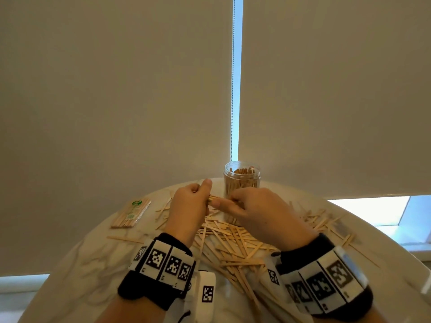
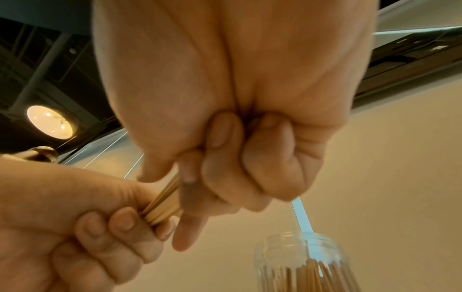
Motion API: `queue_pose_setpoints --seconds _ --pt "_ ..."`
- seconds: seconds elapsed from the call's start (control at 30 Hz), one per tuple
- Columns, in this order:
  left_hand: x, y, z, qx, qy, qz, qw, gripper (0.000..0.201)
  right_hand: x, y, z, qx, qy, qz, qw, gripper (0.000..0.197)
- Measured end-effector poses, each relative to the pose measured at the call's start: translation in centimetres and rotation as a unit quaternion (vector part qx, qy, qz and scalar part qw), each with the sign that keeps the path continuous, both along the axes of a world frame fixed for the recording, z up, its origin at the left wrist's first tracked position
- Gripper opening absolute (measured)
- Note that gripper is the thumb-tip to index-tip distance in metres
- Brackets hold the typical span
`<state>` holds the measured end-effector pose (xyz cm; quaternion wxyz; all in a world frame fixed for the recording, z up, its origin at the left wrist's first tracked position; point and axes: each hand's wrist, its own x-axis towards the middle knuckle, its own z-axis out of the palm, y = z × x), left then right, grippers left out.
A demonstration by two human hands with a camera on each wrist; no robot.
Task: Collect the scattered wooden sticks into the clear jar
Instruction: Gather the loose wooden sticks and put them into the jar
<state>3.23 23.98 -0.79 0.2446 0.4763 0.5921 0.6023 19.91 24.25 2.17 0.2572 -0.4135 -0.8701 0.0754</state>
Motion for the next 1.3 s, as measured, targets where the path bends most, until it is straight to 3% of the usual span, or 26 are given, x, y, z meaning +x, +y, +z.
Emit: queue_pose_setpoints --seconds 0.2,0.27,0.33,0.37,0.43,0.53,0.6,0.7,0.8,0.87,1.0,1.1,1.3 --pt "1.1 -0.2 0.1 -0.038 -0.115 -0.053 0.991 0.067 1.9 0.5 1.2 -0.030 0.002 -0.058 0.998 0.061" --pt "1.2 0.1 0.4 -0.041 -0.134 -0.058 0.988 0.052 3.3 1.1 2.4 -0.050 0.007 -0.094 0.994 0.054" --pt "1.4 1.0 0.8 -0.060 -0.071 -0.073 0.993 0.037 4.4 2.5 4.0 -0.039 0.001 -0.136 0.990 0.053" --pt "1.4 1.6 1.2 -0.072 -0.031 -0.094 0.992 0.049 4.7 3.5 5.0 -0.032 -0.009 -0.157 0.987 0.055" --pt "1.8 3.9 1.5 -0.085 0.043 -0.133 0.987 0.092 4.7 5.9 7.0 -0.035 -0.049 -0.193 0.979 0.058" --pt "2.9 7.4 1.9 -0.104 0.109 -0.129 0.980 0.153 3.1 9.0 9.6 -0.036 -0.181 -0.208 0.960 0.060" --pt "3.9 8.7 2.0 -0.125 0.109 -0.123 0.978 0.167 1.3 9.9 11.1 -0.024 -0.294 -0.191 0.936 0.055" --pt "4.8 9.7 1.3 -0.124 0.102 -0.104 0.981 0.151 -1.2 11.0 11.4 0.007 -0.409 -0.173 0.896 0.044" --pt "4.8 9.7 -0.1 -0.093 0.104 -0.073 0.987 0.127 -3.0 12.9 9.9 0.091 -0.445 -0.144 0.879 0.036" --pt "4.7 9.5 -0.3 -0.087 0.099 -0.076 0.988 0.120 -3.9 13.3 9.4 0.113 -0.438 -0.120 0.884 0.032" --pt "4.9 9.3 0.0 -0.092 0.106 -0.069 0.988 0.114 -4.8 13.3 9.1 0.054 -0.408 -0.097 0.906 0.031" --pt "5.1 9.1 0.1 -0.098 0.103 -0.065 0.988 0.115 -4.6 13.9 7.8 0.076 -0.366 -0.123 0.919 0.031" --pt "5.1 9.0 0.1 -0.114 0.101 -0.065 0.986 0.117 -4.6 14.2 6.5 0.003 -0.341 -0.111 0.934 0.021"
